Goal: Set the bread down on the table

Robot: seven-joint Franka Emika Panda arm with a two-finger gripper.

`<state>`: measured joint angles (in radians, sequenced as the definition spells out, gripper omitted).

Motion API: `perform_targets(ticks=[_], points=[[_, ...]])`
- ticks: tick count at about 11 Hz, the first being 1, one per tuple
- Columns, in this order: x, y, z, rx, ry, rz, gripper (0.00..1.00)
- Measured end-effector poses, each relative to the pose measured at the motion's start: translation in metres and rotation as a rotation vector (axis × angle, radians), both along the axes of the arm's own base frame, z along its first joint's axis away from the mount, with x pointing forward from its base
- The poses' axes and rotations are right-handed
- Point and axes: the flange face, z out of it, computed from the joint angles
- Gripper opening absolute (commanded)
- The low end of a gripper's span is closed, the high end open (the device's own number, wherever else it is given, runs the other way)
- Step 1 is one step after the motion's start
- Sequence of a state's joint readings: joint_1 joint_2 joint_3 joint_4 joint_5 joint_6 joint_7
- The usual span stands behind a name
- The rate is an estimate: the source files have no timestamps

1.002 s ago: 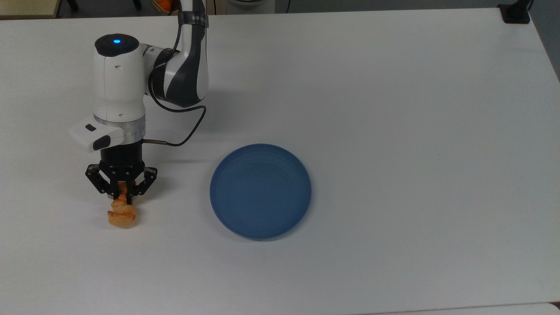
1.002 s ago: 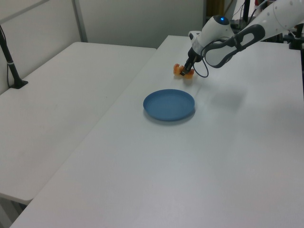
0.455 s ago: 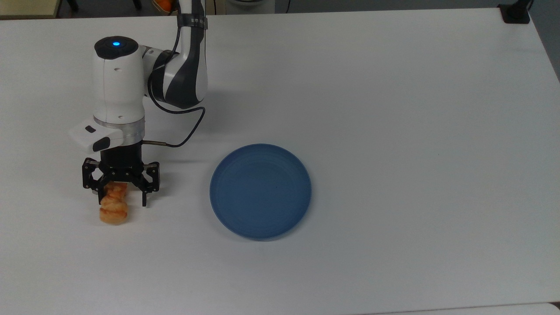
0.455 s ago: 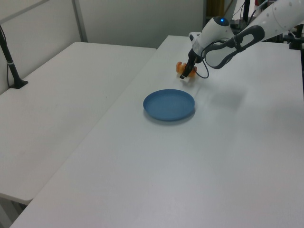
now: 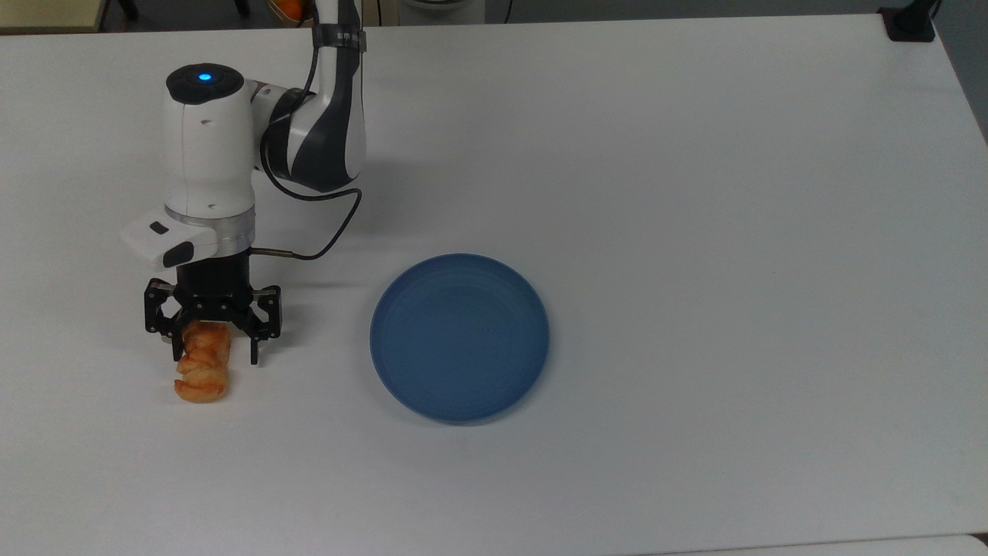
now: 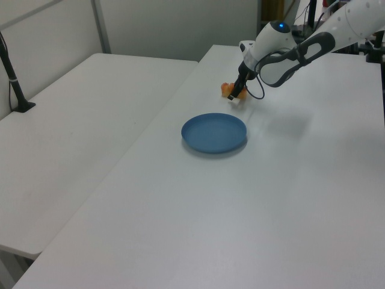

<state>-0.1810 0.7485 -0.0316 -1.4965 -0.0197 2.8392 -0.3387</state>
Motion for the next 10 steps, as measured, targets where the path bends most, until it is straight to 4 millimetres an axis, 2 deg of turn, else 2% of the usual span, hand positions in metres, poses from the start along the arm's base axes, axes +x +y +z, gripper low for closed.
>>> perform_targets(ticks=[2, 5, 7, 8, 10], points=[[0.004, -0.003, 0.014, -0.008, -0.025, -0.001, 0.95], [0.006, -0.001, 0.059, -0.015, -0.066, 0.001, 0.97], [-0.001, 0.004, 0.092, 0.006, 0.027, 0.002, 1.0], [-0.006, 0.012, 0.118, 0.017, 0.059, 0.009, 1.0], [-0.02, 0.051, 0.171, 0.056, 0.126, 0.016, 1.0]])
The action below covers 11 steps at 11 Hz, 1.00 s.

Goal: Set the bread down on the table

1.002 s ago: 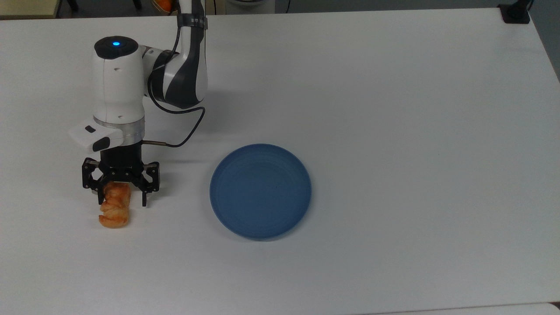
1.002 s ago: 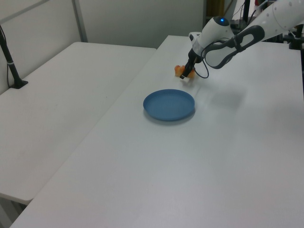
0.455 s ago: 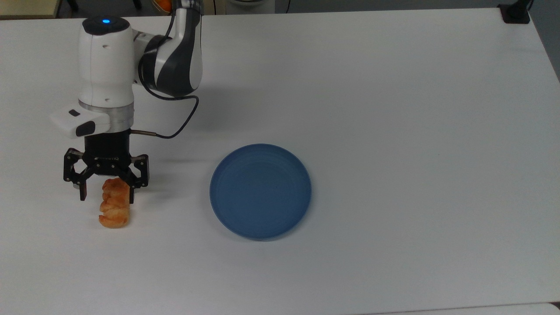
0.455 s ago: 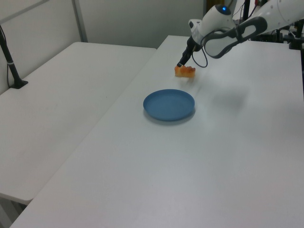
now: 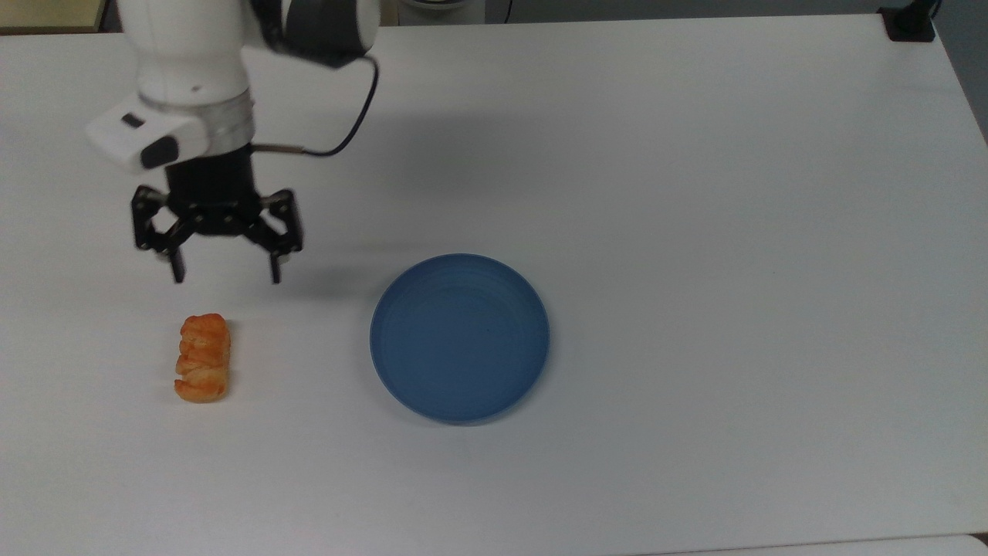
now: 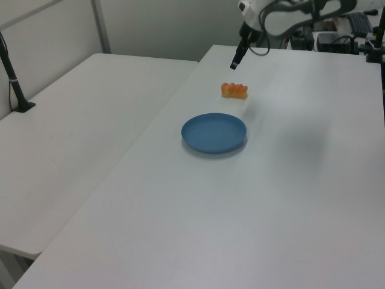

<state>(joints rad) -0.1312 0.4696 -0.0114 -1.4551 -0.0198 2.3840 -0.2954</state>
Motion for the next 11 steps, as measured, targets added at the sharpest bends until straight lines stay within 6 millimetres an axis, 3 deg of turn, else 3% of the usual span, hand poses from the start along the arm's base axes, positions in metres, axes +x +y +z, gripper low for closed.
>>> perform_targets(ticks=[3, 6, 8, 11], points=[[-0.04, 0.077, 0.064, 0.06, 0.175, -0.014, 1.0], [-0.104, 0.131, 0.112, 0.076, 0.327, -0.025, 1.0], [-0.144, 0.148, 0.127, 0.066, 0.38, -0.004, 1.0], [-0.181, 0.147, 0.131, 0.074, 0.457, -0.075, 1.0]])
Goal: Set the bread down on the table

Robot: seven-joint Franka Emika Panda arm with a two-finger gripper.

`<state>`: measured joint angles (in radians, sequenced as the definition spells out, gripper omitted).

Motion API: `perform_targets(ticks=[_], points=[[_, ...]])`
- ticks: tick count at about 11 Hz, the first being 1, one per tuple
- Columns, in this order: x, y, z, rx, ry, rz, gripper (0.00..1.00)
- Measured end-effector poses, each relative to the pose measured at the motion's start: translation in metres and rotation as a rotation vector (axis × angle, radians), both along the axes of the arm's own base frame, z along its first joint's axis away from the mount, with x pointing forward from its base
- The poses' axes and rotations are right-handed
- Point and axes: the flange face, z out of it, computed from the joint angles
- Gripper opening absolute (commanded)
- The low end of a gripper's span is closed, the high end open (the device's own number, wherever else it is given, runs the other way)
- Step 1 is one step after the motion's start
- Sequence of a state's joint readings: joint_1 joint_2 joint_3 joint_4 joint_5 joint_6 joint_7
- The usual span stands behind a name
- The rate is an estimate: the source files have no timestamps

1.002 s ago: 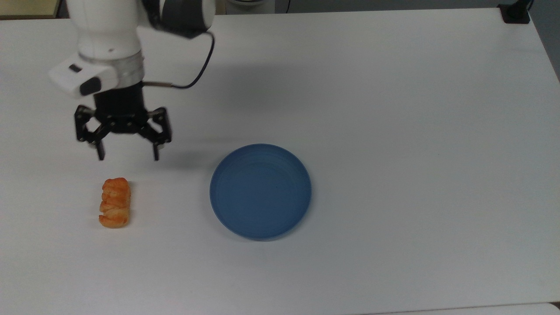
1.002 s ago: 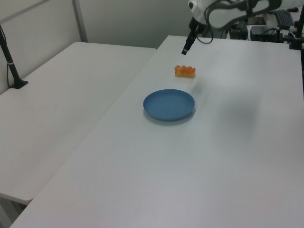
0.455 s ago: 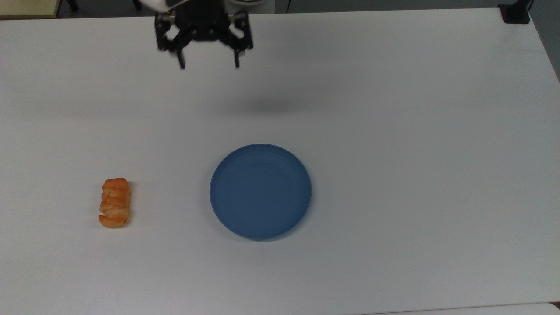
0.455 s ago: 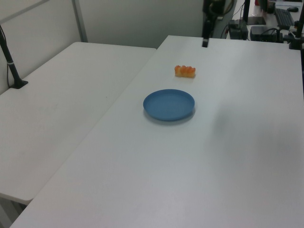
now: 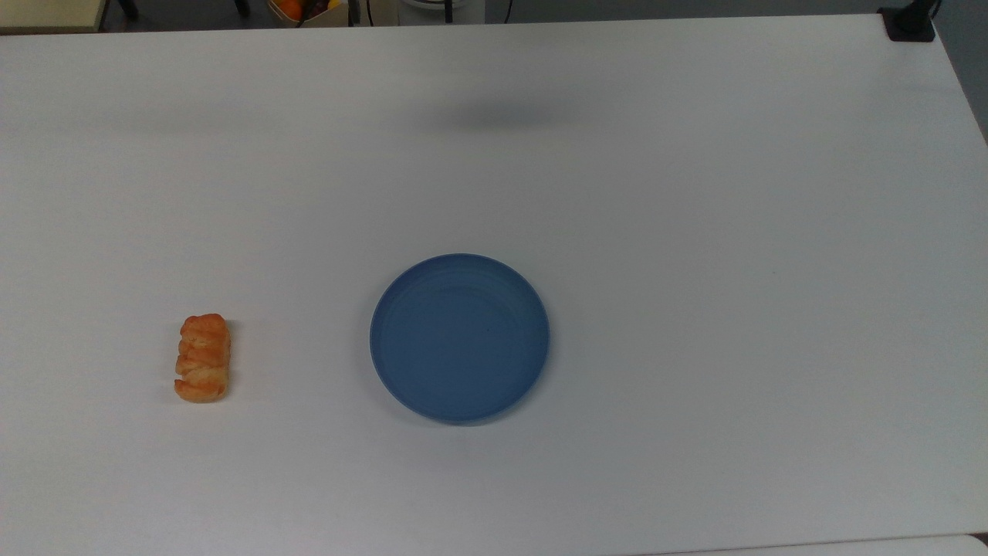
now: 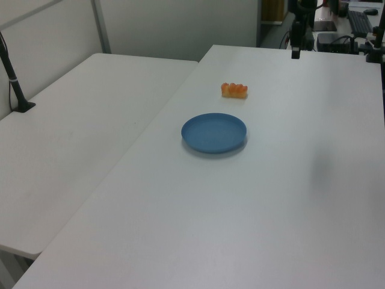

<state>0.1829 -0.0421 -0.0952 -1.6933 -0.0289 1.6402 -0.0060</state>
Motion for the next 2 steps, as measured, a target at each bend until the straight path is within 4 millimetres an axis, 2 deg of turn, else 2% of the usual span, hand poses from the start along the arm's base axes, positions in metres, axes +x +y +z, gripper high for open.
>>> perform_targets(ticks=[2], points=[[-0.0017, -0.0056, -0.0031, -0.028, 0.01, -0.034, 1.0]])
